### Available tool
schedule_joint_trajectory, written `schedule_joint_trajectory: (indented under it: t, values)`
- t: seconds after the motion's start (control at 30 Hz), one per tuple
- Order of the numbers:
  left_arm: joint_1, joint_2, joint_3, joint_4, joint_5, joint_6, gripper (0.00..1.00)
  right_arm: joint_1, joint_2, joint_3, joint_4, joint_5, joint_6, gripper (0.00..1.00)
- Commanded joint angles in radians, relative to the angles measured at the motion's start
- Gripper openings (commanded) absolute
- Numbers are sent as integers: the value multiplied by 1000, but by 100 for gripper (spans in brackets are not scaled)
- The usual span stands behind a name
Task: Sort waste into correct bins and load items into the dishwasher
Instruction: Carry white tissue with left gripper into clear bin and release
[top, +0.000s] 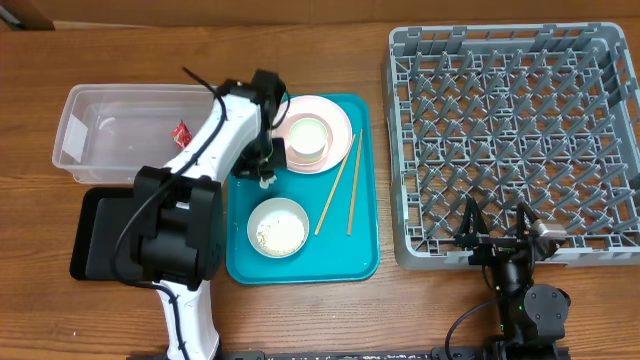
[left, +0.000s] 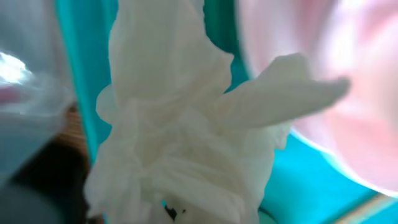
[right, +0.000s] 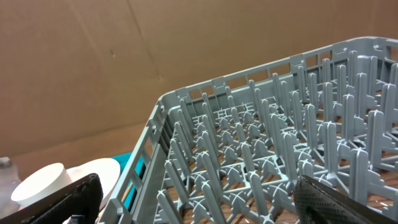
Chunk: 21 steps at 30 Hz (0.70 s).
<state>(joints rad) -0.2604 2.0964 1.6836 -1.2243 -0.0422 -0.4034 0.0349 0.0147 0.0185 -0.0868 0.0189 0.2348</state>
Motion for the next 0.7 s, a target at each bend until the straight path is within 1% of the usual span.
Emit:
schedule_joint_trajectory:
  t: [0.0,0.17,0.3,0.43,0.67]
  values:
    - [-2,-31,165,-72,-8,16,4,5,-10,-10,7,12,-7,100]
    - [7,-31,321,-179,-13,15,4,5,-10,-10,7,12,-7,100]
    - [60,-31,403,-214,-13,13,4,5,-10,-10,7,12,-7,100]
    - [136,-31,418,-231,-9,-10,4,5,-10,-10,7,12,-7,100]
    - [280,-31,418,-252,-11,-13,4,5,-10,-10,7,12,-7,100]
